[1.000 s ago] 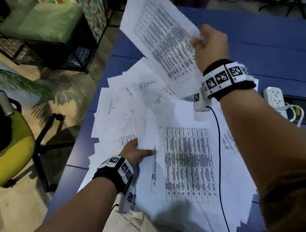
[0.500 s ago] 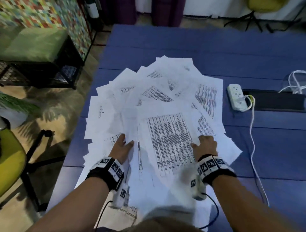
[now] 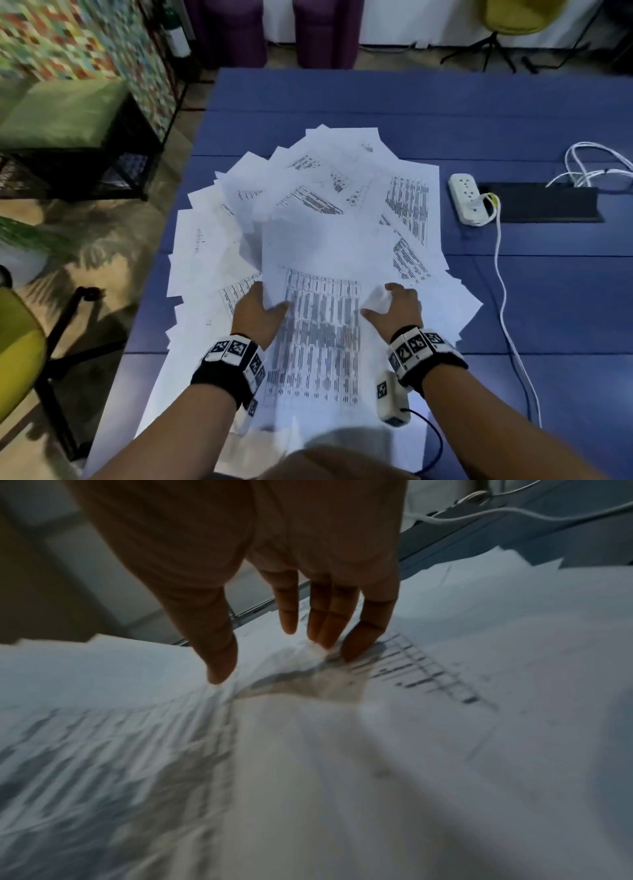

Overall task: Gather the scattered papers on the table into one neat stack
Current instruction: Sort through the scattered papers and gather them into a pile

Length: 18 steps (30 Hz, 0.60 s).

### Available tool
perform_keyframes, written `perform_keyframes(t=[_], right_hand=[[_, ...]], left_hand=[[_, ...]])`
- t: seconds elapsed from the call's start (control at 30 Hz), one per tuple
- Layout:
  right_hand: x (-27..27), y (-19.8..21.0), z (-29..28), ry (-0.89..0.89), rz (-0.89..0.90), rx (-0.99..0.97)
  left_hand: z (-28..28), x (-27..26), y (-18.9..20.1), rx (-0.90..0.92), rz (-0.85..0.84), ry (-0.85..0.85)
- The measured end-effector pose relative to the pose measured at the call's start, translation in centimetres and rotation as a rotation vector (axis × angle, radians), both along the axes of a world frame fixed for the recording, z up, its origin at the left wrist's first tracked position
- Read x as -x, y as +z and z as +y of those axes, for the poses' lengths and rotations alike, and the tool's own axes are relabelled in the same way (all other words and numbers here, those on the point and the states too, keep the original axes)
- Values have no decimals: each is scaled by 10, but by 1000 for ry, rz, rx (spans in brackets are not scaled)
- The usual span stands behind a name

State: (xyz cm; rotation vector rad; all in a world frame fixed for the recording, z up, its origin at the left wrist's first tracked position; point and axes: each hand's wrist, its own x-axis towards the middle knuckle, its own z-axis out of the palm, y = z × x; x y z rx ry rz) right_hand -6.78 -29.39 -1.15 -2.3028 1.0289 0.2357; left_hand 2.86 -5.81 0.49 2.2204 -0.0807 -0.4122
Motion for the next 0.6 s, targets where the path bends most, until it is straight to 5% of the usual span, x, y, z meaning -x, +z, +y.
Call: perform_keyframes(t=[0.2,0.33,0.47,0.6], right_hand=[[0,-1,4,-48,-115,-311],[0,-4,0,-162,-84,-419],[-7,-4,17,-29,16,-317],[-14,-4,26,-18,-97,-389]], left_hand=[[0,-1,-6,252,281,90],[7,0,-7,240,158,191],[4,13,-10,131,96,163],[12,12,-20,23,-34,152]])
